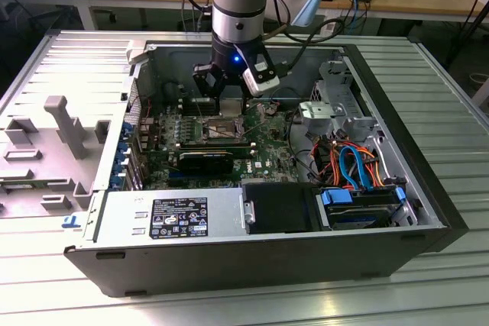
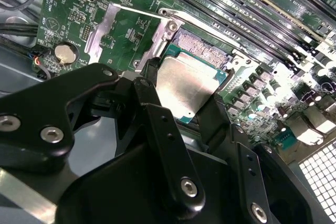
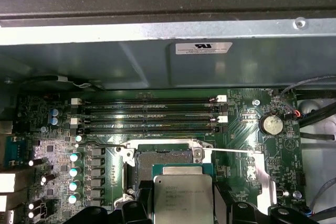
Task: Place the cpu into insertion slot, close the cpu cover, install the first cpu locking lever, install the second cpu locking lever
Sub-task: 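Place the cpu into insertion slot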
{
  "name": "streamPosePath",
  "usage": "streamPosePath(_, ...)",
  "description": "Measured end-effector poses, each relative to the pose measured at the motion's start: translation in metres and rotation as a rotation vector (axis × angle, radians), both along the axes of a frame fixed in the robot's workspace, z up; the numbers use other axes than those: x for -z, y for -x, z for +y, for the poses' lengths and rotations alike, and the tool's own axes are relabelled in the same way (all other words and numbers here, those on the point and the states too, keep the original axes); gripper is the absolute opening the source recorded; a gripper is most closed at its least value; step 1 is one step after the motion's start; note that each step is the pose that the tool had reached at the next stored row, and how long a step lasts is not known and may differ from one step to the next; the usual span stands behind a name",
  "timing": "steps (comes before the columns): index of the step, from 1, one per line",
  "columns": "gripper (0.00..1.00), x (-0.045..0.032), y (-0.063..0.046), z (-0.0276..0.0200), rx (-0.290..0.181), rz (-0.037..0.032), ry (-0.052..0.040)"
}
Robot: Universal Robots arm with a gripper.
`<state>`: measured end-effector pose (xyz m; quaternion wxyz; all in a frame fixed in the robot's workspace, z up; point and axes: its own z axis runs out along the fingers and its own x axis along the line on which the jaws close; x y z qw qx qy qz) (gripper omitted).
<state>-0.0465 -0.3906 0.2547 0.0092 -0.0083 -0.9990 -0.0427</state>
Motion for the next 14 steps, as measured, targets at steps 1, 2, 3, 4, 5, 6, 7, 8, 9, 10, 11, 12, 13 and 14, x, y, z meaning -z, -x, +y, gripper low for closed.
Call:
streamPosePath(1, 0.55, 0.0, 0.0, -0.0001, 0.0, 0.0, 0.0038)
streamPosePath(2, 0.55, 0.0, 0.0, -0.0001, 0.0, 0.0001, 0.0075)
streamPosePath(3, 0.55, 0.0001, 0.0, -0.0001, 0.002, 0.0, 0.0109)
streamPosePath(4, 0.55, 0.0, 0.0, -0.0001, 0.003, 0.0002, 0.0116)
streamPosePath(5, 0.55, 0.0, 0.0, -0.0001, 0.005, 0.0002, 0.0124)
streamPosePath(6, 0.55, 0.0002, 0.0, 0.0, 0.009, 0.0001, 0.0135)
streamPosePath(7, 0.55, 0.0002, 0.0, -0.0001, 0.016, 0.0003, 0.0147)
streamPosePath(8, 0.55, 0.0003, 0.0, -0.0001, 0.019, 0.0003, 0.015)
streamPosePath(9, 0.55, 0.0003, 0.0, -0.0001, 0.022, 0.0003, 0.0154)
streamPosePath(10, 0.55, 0.0006, 0.0, -0.0001, 0.027, 0.0003, 0.0157)
streamPosePath(11, 0.55, 0.0007, 0.0, 0.0, 0.031, 0.0003, 0.0163)
streamPosePath(12, 0.55, 0.0008, 0.0, 0.0, 0.034, 0.0003, 0.0171)
streamPosePath(13, 0.55, 0.0009, 0.0, -0.0001, 0.04, 0.0004, 0.019)
streamPosePath(14, 0.55, 0.001, 0.0, -0.0001, 0.047, 0.0003, 0.0206)
